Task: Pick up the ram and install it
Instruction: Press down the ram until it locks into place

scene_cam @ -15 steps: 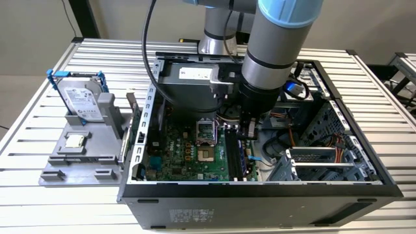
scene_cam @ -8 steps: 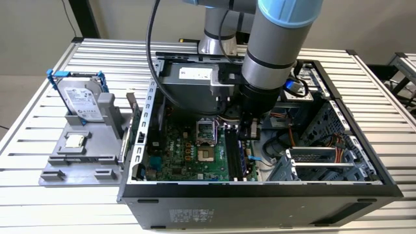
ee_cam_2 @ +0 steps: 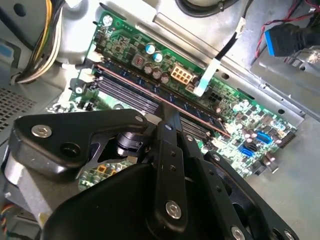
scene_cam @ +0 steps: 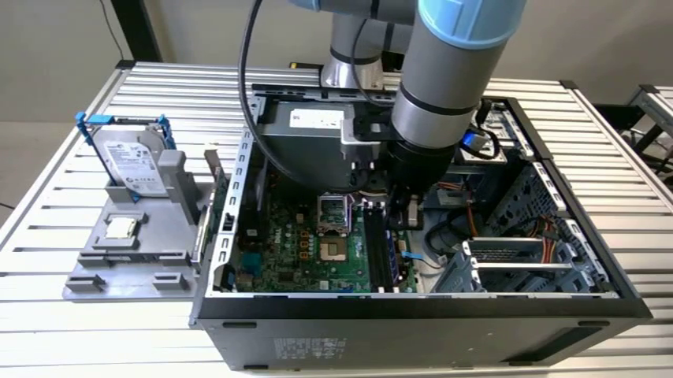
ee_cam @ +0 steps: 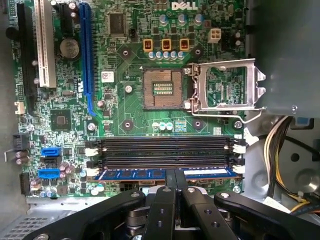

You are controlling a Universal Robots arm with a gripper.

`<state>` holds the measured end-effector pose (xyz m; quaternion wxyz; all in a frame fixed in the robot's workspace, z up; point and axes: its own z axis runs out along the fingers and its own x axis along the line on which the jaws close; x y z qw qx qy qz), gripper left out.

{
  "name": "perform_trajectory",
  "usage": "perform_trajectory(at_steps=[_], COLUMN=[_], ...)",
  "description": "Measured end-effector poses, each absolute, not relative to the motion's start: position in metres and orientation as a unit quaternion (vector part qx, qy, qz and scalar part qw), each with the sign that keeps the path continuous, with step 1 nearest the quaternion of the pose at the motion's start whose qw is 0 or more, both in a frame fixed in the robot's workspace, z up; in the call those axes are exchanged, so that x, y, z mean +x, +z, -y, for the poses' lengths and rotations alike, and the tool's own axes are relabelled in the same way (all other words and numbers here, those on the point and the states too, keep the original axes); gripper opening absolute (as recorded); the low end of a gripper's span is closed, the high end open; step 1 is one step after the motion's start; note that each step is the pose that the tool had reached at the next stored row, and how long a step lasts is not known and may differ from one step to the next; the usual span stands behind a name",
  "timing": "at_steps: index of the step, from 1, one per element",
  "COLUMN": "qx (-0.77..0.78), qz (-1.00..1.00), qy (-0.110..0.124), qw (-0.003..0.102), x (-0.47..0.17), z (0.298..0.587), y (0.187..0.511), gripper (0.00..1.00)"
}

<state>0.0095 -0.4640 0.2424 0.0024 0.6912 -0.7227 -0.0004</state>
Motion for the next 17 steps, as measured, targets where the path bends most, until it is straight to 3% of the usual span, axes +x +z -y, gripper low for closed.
perform_trajectory(at_steps=[17], qx=[0.691], qz=[0.723], qy=[-0.001], qw=[0.003], x=[0.011], z=[0.469], y=[0.228], gripper=[0.00])
